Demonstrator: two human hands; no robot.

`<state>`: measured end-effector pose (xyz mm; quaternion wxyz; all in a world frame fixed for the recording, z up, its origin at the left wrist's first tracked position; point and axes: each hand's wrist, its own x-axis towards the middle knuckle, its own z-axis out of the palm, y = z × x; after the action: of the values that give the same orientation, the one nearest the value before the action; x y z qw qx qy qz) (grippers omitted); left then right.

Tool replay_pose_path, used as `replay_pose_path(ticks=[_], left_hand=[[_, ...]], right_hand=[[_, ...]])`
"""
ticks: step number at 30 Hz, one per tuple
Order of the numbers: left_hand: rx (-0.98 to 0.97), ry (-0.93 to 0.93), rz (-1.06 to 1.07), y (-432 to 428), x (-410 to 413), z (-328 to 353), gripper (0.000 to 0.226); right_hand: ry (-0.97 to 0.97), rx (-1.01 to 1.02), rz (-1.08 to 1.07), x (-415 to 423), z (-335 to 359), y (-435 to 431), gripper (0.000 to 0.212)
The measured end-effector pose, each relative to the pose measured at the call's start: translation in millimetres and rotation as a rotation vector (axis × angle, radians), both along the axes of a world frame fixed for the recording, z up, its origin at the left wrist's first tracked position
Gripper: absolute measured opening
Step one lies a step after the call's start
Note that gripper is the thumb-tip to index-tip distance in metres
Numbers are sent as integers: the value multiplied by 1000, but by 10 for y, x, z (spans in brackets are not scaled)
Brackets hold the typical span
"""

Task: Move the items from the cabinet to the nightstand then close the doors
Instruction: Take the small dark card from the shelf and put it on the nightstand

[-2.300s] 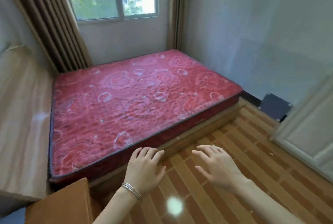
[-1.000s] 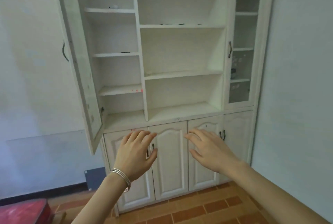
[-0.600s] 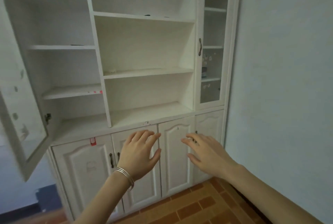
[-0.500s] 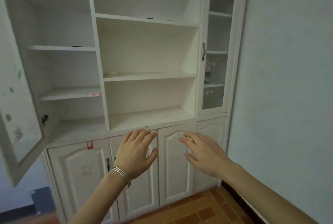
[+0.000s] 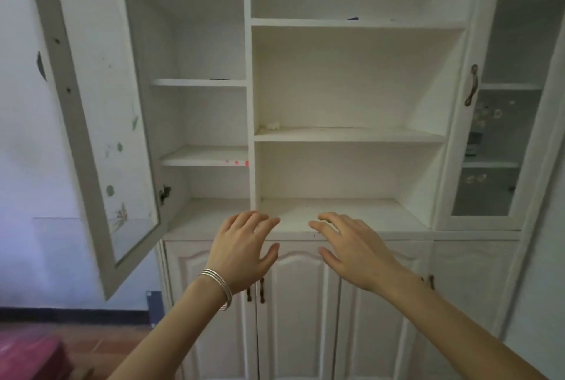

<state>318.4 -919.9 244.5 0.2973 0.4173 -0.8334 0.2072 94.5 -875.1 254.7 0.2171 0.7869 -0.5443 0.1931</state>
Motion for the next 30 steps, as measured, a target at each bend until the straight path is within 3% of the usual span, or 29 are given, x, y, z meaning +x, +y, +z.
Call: replay_pose_path(ticks=[12, 18, 24, 30], left_hand=[[-171, 11, 66, -1749, 598, 607, 45], [-141, 31, 81, -2428, 754, 628, 45], [-148, 27, 120, -3130, 786, 523, 45], [-234, 43, 178, -3864, 637, 963, 46]], right_hand=[[54, -182, 55, 581, 610, -1846, 45], [79, -268, 104, 726, 627, -2601, 42], [119, -279, 141, 696, 487, -3389, 40], [133, -347, 205, 547, 804, -4223, 39]])
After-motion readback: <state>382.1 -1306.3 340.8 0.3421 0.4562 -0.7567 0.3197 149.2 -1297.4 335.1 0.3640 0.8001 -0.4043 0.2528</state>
